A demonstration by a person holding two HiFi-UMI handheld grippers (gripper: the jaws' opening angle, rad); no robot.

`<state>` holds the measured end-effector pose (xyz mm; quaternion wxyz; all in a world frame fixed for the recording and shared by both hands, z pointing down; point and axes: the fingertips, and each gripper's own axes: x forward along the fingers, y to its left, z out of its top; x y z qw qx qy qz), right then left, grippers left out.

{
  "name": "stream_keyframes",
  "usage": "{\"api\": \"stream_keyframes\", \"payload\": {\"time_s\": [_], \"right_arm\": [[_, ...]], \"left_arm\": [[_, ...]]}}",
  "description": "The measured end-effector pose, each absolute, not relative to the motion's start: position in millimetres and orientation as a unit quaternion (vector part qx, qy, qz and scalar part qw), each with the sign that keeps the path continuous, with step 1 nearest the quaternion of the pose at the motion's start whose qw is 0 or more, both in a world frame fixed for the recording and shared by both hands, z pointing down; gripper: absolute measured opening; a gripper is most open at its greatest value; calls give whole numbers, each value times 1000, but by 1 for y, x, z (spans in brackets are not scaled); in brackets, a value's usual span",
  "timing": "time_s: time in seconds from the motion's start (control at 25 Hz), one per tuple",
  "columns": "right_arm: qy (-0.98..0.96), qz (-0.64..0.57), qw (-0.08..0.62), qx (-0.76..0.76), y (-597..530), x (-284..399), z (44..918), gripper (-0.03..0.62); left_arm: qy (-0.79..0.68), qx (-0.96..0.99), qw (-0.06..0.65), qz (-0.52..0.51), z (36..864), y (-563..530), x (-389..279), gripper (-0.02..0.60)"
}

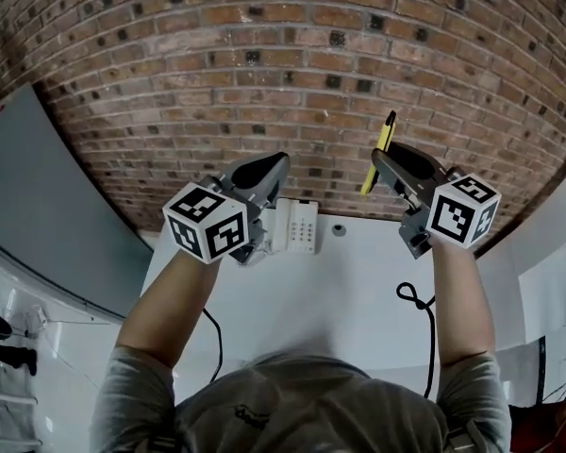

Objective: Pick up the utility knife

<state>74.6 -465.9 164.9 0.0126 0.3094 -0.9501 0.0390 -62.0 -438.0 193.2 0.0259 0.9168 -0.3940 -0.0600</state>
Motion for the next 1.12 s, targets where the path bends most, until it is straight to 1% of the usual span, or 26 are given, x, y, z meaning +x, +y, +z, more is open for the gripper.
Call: {"api": "stream_keyframes", "payload": {"time_s": [0.28,1.12], "right_arm": [[-949,15,-3,313,-460,74,137,123],[-951,11,-16,310,-460,75,134,123]], "left_arm": [[-392,918,15,-58,176,-435,-67,-5],[-387,920,5,-60,167,-431,-67,-5]]}}
